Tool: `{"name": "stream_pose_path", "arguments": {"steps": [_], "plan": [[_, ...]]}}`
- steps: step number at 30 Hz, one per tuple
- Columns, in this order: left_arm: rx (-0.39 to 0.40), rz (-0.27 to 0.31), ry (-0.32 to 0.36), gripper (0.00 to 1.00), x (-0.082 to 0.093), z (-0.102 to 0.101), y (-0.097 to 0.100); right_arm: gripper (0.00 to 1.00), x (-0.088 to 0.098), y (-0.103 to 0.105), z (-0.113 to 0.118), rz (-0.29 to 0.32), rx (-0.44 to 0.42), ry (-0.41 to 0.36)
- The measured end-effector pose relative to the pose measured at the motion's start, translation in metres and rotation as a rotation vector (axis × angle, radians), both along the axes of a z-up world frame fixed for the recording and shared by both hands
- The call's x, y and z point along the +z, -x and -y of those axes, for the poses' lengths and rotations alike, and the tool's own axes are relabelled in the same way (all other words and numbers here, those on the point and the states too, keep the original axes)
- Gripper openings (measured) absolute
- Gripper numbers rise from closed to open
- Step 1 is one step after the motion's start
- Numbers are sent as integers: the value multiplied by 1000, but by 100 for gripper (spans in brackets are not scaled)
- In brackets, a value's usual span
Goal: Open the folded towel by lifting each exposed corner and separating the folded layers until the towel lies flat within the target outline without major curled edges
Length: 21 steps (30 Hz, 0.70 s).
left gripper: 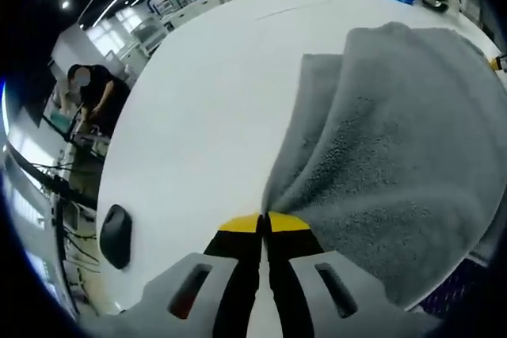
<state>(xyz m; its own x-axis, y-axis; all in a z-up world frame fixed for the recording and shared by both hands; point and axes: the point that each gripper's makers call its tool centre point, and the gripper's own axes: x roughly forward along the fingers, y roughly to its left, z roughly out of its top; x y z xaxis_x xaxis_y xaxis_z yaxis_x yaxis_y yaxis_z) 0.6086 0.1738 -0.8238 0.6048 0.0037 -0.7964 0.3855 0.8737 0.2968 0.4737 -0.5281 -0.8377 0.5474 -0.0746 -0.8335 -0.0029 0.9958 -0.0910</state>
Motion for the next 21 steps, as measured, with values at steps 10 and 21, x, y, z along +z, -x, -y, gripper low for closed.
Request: {"name": "stream_pose_path", "arguments": {"steps": [10,21], "plan": [[17,8,5,1,-1,-1,1,1,1,0,-1,6,-36,-30],[73,272,270,4,79,36,-46,1,53,20,-105,155,233,-113]]}}
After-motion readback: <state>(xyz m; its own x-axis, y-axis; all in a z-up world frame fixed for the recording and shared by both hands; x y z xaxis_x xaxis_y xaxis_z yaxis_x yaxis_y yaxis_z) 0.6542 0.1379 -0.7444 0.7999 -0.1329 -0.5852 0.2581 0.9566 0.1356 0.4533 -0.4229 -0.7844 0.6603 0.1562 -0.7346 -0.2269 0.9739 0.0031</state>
